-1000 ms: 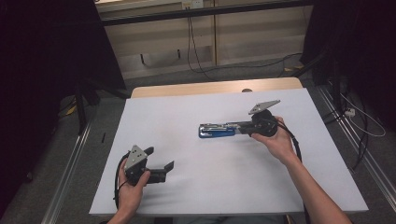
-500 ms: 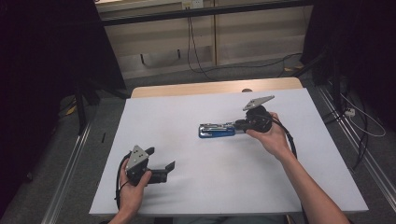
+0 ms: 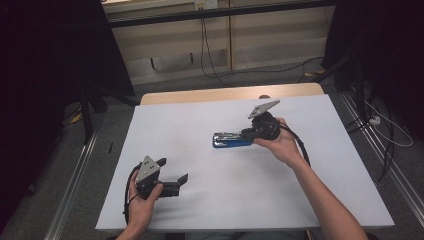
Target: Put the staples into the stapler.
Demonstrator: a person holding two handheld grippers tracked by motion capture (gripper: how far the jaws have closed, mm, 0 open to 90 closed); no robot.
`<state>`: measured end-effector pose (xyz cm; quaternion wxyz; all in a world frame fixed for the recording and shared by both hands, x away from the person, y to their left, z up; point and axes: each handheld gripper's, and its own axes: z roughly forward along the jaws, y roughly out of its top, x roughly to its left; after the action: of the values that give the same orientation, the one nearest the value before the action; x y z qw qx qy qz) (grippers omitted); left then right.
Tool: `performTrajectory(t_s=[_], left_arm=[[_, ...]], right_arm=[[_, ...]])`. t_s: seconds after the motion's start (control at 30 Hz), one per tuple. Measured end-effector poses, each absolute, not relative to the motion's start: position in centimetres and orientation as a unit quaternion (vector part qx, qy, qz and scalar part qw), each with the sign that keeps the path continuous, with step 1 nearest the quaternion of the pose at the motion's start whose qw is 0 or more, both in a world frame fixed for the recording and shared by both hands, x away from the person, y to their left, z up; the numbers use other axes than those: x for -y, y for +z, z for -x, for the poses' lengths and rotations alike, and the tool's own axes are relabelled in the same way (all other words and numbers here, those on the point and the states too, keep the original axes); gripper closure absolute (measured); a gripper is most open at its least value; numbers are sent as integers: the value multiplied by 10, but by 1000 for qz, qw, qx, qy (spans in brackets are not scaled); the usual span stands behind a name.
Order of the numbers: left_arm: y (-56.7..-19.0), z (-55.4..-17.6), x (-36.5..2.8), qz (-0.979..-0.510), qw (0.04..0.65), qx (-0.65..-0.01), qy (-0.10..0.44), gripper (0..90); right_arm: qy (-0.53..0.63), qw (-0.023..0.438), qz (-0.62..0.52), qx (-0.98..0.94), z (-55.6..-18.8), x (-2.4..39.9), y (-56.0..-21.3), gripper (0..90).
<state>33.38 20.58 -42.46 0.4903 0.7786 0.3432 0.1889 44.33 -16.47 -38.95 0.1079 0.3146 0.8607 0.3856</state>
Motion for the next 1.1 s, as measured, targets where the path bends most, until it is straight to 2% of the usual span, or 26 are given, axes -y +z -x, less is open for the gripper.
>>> performTrajectory(t_s=[0.7,1.1], left_arm=[[-425,-334,-206,-782,488,-342,184,37],[-425,-334,-206,-779,491,-343,184,37]], right_arm=[[372,119,-316,-864,-473,141,-385,793],[369,102,-295,-875,-486,121,-389,793]])
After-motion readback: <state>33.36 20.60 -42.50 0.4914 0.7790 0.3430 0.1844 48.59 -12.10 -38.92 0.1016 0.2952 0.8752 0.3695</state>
